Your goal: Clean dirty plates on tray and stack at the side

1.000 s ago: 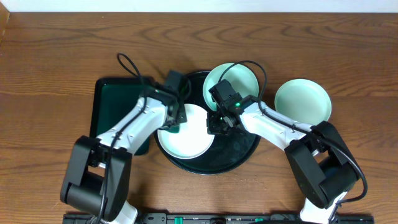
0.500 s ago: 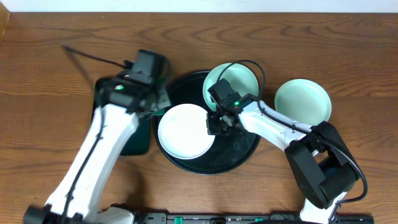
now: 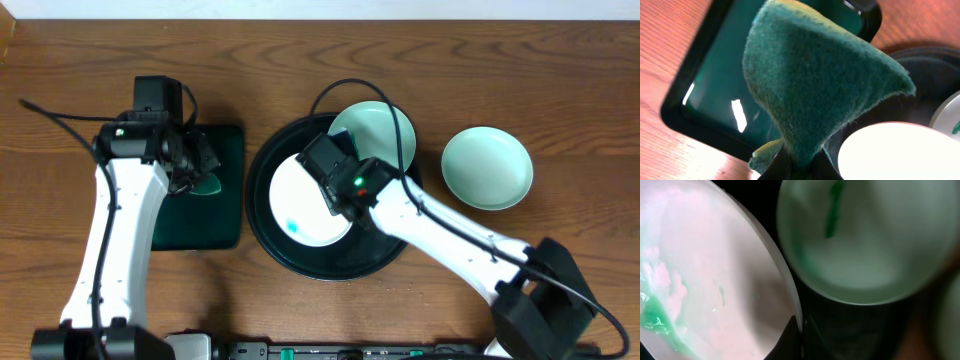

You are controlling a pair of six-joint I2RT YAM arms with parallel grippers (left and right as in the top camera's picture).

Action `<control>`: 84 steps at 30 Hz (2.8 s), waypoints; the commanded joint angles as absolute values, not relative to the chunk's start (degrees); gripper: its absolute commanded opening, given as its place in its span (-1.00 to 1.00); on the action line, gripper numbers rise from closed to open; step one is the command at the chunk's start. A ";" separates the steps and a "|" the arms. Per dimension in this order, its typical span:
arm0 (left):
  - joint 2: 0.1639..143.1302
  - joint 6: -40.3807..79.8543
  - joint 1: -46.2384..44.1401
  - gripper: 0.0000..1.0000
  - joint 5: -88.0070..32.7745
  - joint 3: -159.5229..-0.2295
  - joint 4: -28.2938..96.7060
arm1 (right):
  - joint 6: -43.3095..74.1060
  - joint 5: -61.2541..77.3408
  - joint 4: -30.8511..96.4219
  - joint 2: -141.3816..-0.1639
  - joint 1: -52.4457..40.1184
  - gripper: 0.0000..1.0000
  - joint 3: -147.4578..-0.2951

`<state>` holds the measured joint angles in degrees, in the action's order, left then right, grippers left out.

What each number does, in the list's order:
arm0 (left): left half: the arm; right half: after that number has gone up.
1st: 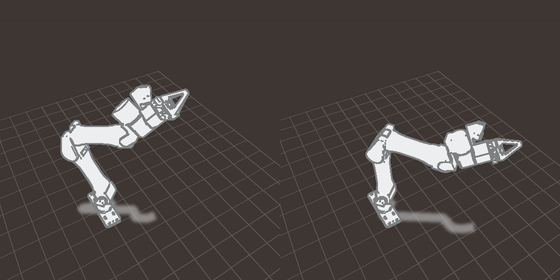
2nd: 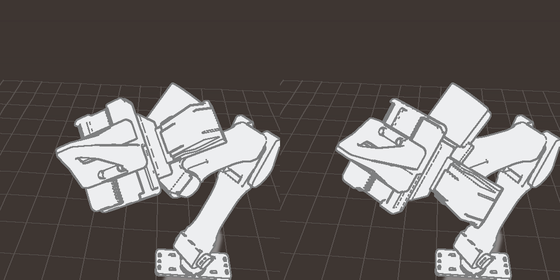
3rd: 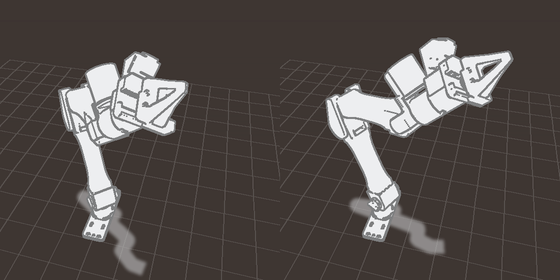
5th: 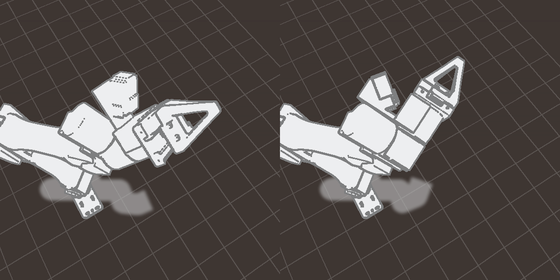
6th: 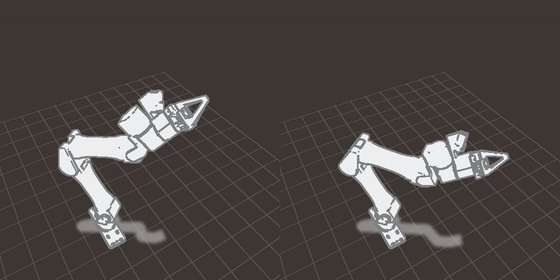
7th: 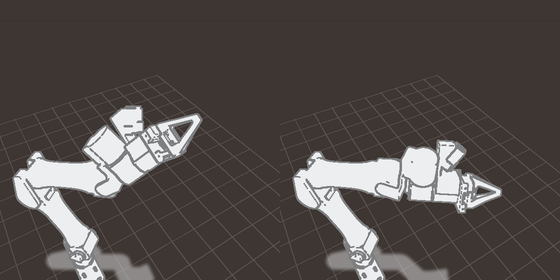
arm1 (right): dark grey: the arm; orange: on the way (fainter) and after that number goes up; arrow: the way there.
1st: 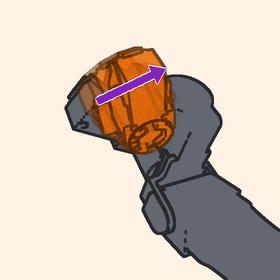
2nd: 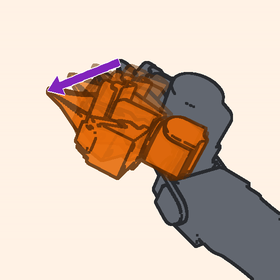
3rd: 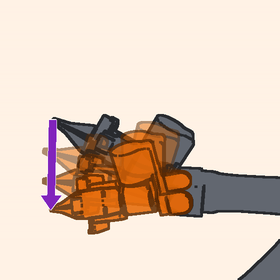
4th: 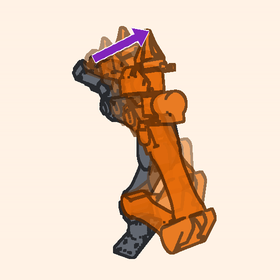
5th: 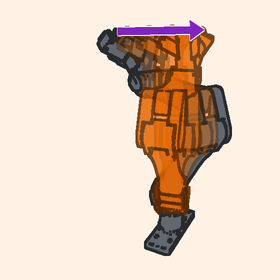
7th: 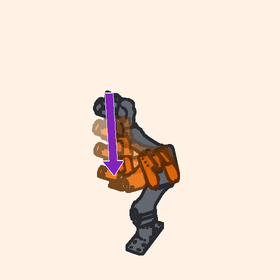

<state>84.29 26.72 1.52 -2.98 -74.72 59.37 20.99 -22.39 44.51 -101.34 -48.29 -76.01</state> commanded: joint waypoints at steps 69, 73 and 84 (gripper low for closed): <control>87.99 25.12 1.80 -0.85 -5.58 -75.22 59.44 | 23.75 -0.21 54.65 -88.40 18.94 -0.98 -73.73; 87.99 25.12 1.80 -0.86 -5.58 -75.22 59.35 | 23.68 0.03 51.18 -92.16 18.59 -0.98 -70.61; 87.99 25.10 1.80 -0.85 -5.58 -75.22 59.27 | 23.70 1.43 48.60 -100.88 15.20 -0.50 -68.58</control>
<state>88.16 25.65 1.56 -5.67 -74.72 59.31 23.11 0.82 48.71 -100.31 16.73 -68.47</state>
